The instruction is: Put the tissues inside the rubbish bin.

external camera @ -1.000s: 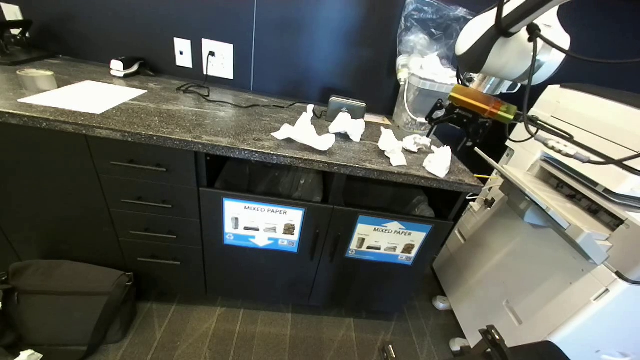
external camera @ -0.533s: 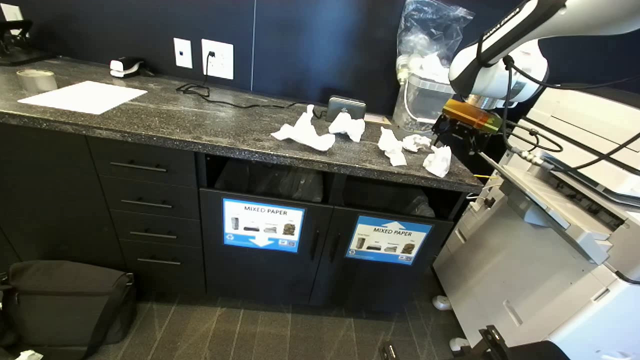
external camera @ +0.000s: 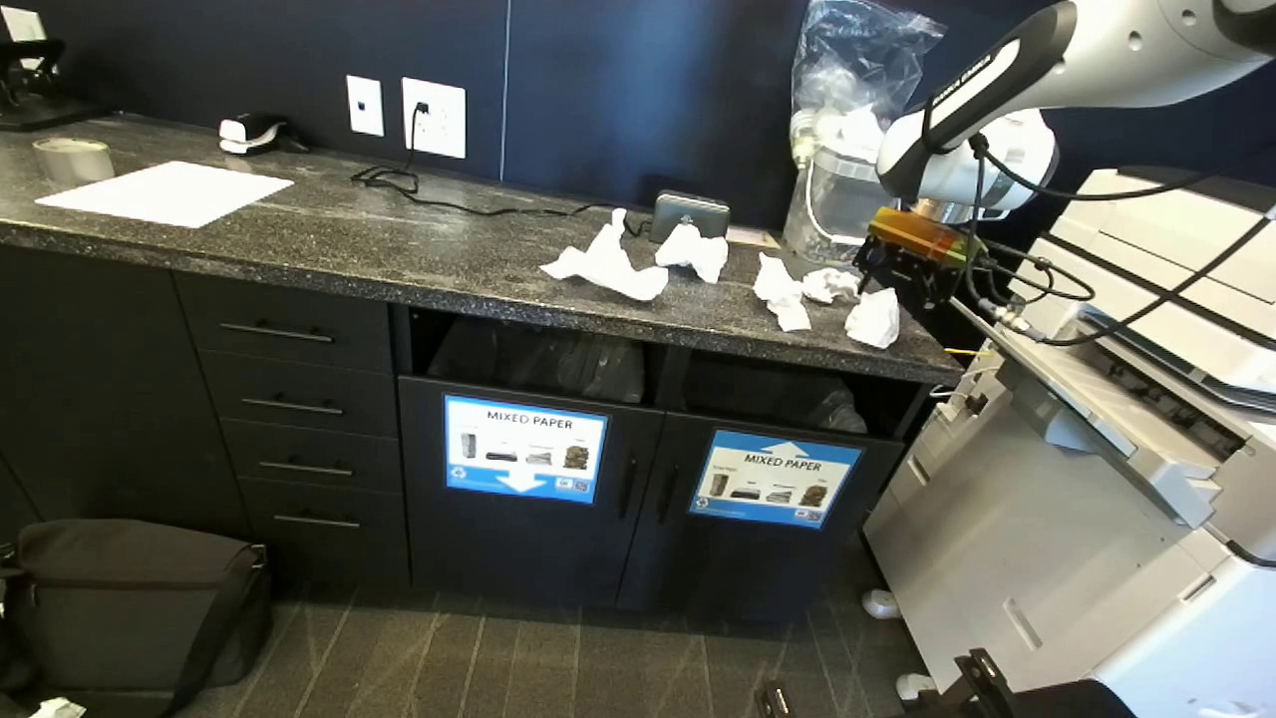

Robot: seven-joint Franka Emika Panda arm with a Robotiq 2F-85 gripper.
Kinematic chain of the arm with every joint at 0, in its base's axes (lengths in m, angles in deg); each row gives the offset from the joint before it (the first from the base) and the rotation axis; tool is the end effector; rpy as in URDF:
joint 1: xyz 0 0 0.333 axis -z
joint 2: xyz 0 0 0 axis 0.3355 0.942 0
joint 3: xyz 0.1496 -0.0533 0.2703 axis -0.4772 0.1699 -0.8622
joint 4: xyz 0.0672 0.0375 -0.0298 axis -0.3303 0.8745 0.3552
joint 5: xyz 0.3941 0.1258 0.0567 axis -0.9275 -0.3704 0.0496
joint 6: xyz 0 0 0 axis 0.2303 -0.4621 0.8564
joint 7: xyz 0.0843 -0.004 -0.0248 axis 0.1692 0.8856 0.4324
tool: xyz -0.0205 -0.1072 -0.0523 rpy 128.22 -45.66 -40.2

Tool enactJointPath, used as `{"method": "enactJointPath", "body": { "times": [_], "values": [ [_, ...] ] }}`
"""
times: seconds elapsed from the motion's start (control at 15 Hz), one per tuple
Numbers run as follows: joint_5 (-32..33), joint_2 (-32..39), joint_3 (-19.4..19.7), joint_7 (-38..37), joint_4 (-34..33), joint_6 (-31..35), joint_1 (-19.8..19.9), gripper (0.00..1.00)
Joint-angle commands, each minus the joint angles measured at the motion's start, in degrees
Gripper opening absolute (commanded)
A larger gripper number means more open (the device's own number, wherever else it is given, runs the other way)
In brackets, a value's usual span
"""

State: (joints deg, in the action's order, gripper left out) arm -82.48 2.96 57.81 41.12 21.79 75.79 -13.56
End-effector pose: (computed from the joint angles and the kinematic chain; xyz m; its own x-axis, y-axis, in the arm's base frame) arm 0.7013 -0.2222 0.2895 0.6488 -0.7198 0.2471 -0.7358 -0.6762 -0.0378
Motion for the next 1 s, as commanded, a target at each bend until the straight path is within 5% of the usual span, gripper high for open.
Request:
{"method": "enactJointPath", "body": {
  "times": [0.0,0.73,0.8,0.87,0.93],
  "values": [
    [-1.31,3.62,-0.94,1.62,-6.62,-3.83,1.17,1.00],
    [-2.61,8.85,-2.31,3.99,-13.72,-9.87,3.34,1.00],
    [-2.44,9.28,-2.21,3.95,-14.27,-10.11,3.41,0.97],
    [-2.46,9.47,-2.25,4.14,-14.67,-10.47,3.58,0.74],
    [-2.44,9.68,-2.22,4.13,-15.05,-10.68,3.67,0.73]
  ]
}}
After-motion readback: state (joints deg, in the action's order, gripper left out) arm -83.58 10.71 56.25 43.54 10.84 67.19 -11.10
